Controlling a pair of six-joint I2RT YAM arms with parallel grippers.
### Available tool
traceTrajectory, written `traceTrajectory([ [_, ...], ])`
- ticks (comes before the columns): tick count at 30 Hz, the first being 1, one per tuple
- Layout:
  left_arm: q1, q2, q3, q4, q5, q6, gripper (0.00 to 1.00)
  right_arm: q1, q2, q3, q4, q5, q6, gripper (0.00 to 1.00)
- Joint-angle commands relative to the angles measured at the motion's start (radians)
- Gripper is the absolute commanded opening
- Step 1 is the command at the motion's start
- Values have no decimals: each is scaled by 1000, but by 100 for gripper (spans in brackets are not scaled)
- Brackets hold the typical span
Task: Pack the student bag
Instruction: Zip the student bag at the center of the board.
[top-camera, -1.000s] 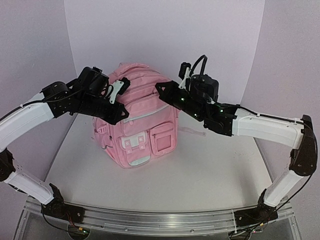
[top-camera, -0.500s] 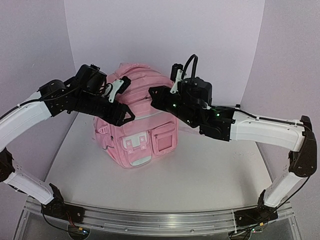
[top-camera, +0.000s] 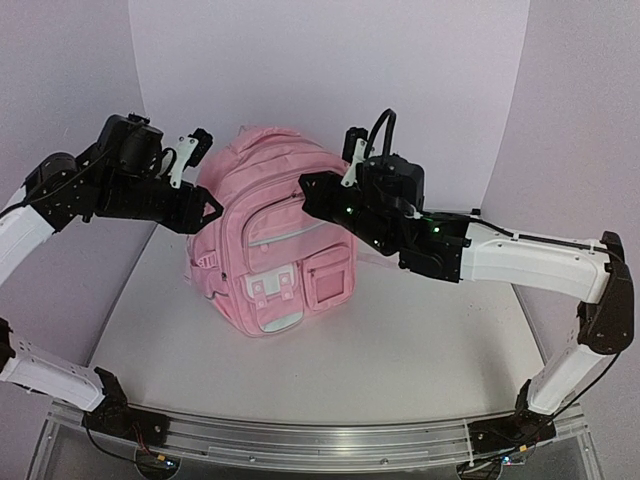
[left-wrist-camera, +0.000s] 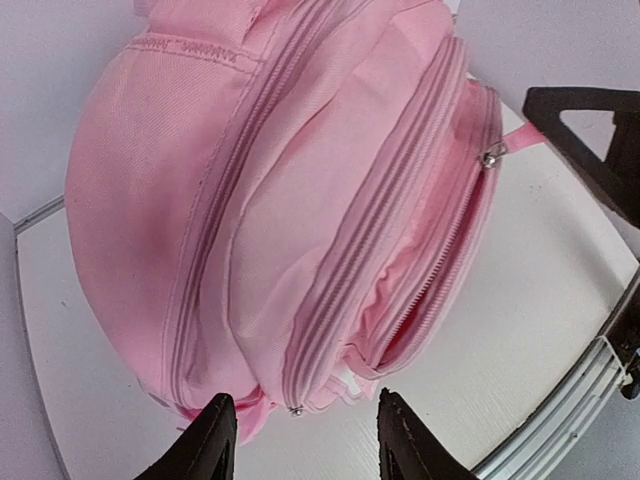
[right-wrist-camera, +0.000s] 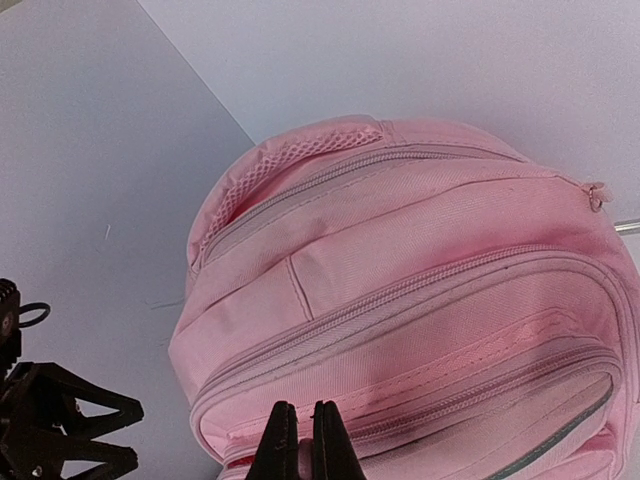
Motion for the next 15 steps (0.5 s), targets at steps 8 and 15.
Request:
traceTrajectory([
  [8, 45, 78, 17, 84, 15, 82, 56, 5, -72, 40, 56, 14, -2, 0],
  [15, 50, 140, 5, 155, 145, 119, 28, 5, -73, 75, 31, 28, -68, 0],
])
